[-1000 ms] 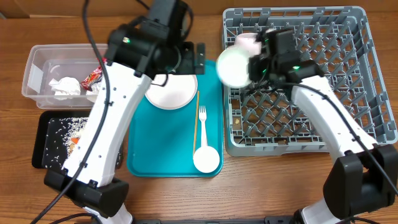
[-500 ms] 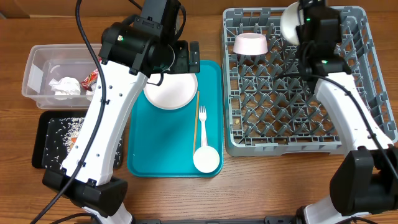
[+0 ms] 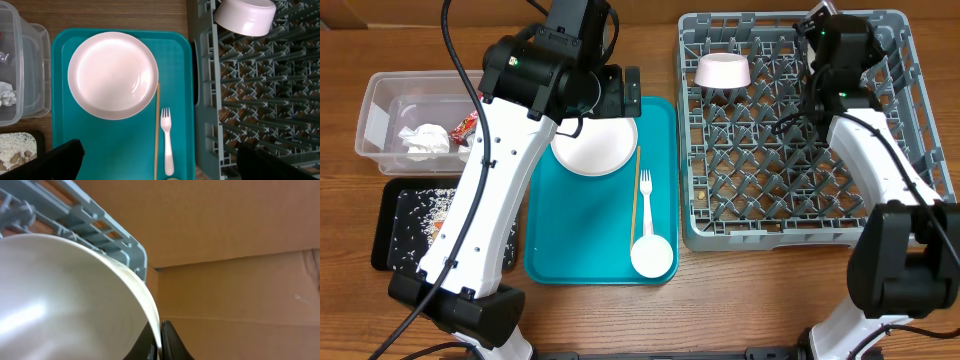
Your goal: Sort waste into correct bins and load items into the dishwasher
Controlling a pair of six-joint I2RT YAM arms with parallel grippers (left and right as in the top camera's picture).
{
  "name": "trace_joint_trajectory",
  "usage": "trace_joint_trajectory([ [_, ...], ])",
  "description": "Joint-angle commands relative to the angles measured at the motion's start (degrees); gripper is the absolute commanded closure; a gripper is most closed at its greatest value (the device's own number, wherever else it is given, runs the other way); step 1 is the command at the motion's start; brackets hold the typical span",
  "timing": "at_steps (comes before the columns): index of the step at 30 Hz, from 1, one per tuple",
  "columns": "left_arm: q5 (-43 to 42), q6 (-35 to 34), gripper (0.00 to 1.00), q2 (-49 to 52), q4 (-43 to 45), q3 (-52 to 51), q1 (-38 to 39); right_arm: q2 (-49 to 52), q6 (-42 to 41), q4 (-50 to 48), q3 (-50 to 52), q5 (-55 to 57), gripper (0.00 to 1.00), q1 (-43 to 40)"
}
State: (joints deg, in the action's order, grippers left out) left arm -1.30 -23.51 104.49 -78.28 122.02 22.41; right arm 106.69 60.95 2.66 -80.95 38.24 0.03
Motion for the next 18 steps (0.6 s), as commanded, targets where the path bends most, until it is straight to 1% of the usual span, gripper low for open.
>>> trace_joint_trajectory([
  [1, 0.2, 1.0, 0.0, -0.3, -0.1, 0.5, 0.1, 0.1, 7.5, -0.9, -0.4, 2.4, 0.96, 0.2],
  [5, 0.2, 1.0, 0.0, -0.3, -0.1, 0.5, 0.1, 0.4, 10.0, -0.7, -0.4, 1.9, 0.96, 0.2],
  [10, 0.2, 1.0, 0.0, -0.3, -0.1, 0.5, 0.1, 1.5, 15.6, -0.9, -0.4, 1.7, 0.96, 0.2],
  [16, 0.2, 1.0, 0.0, -0.3, -0.1, 0.5, 0.1, 4.7, 16.1, -1.1, -0.4, 0.7, 0.96, 0.2],
  [18, 0.2, 1.0, 0.0, -0.3, -0.1, 0.5, 0.1, 6.0, 16.0, -2.5, -0.4, 0.7, 0.96, 0.1],
])
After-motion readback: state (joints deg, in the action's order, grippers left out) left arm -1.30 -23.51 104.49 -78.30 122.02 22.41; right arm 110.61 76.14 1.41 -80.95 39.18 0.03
